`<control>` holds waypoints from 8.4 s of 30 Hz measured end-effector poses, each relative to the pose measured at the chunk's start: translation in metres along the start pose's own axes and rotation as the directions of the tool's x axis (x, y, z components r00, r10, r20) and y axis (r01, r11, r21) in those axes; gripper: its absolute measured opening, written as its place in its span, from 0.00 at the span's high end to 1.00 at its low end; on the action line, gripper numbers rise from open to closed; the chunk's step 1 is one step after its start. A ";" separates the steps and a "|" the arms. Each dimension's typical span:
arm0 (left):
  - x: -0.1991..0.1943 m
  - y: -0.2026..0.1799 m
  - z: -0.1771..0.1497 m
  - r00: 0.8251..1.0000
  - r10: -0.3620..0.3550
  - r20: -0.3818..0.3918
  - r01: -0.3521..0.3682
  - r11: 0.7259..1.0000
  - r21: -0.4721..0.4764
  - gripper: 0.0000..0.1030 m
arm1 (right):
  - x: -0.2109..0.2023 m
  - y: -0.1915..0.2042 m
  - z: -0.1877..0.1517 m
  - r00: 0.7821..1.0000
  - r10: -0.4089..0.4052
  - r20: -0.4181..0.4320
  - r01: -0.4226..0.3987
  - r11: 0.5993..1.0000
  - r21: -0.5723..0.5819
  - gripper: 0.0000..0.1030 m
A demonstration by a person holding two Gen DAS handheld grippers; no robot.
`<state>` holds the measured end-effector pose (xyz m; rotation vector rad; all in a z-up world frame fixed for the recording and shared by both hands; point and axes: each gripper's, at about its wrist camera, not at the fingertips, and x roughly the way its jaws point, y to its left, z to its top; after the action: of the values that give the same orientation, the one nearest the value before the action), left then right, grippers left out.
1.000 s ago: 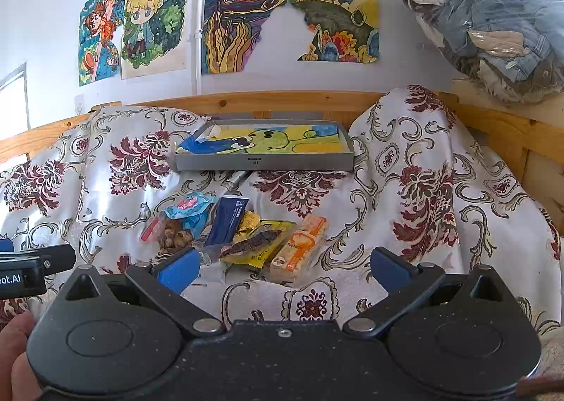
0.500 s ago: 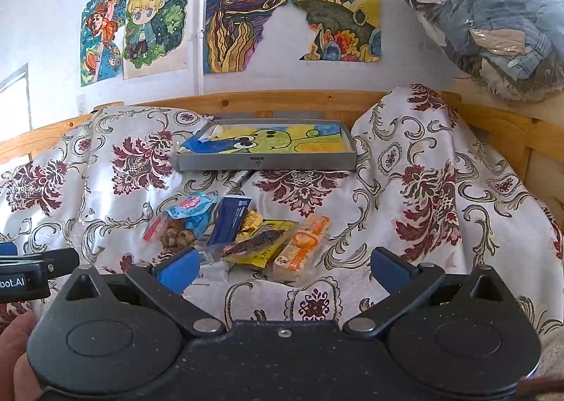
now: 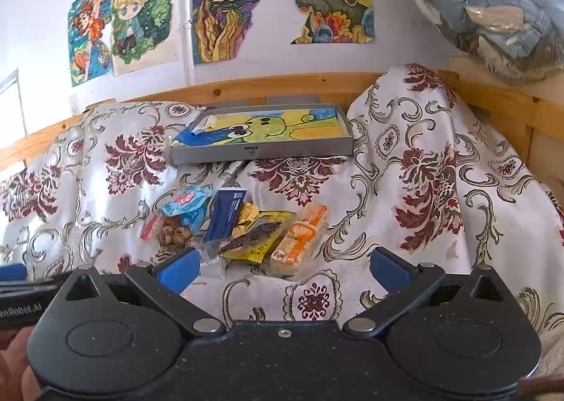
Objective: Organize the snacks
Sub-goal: 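Grasp the white-orange bar pack with the right tool while the left tool grasps the dark jerky pack, then carry both packs to the grey tray and lower them inside, then open both tools to release the packs into the tray and lift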
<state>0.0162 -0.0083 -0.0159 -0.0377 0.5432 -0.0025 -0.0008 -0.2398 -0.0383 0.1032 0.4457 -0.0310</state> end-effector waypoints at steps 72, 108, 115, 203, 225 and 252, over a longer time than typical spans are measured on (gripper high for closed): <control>0.180 -0.111 0.055 0.810 -0.347 -0.473 0.473 0.863 0.179 0.46 | 0.205 -0.048 0.033 0.902 0.078 -0.424 -0.085 0.996 0.003 0.36; 0.113 -0.101 0.026 0.875 -0.292 -0.386 0.412 0.868 0.276 0.51 | 0.167 -0.011 0.024 0.959 -0.056 -0.279 -0.056 0.925 -0.377 0.67; 0.100 -0.113 0.022 0.922 -0.246 -0.300 0.362 0.825 0.435 0.51 | 0.164 0.002 0.017 0.968 -0.102 -0.230 -0.024 0.872 -0.489 0.67; 0.299 -0.131 0.199 0.998 0.027 0.062 -0.024 0.999 -0.047 0.14 | 0.297 -0.019 0.152 0.942 -0.014 0.336 0.129 0.938 -0.322 0.25; 0.137 -0.094 0.173 0.955 0.088 0.283 -0.050 0.989 -0.138 0.01 | 0.110 -0.022 0.122 0.857 -0.039 0.514 0.142 0.976 -0.163 0.01; 0.076 -0.012 0.060 0.986 0.077 0.145 -0.059 0.991 -0.119 0.01 | 0.052 0.027 0.022 0.992 0.048 0.113 -0.020 0.972 -0.235 0.01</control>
<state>0.1123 -0.0189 -0.0029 -0.1303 0.3939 0.0976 0.0567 -0.2157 -0.0385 -0.1221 0.3268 0.0487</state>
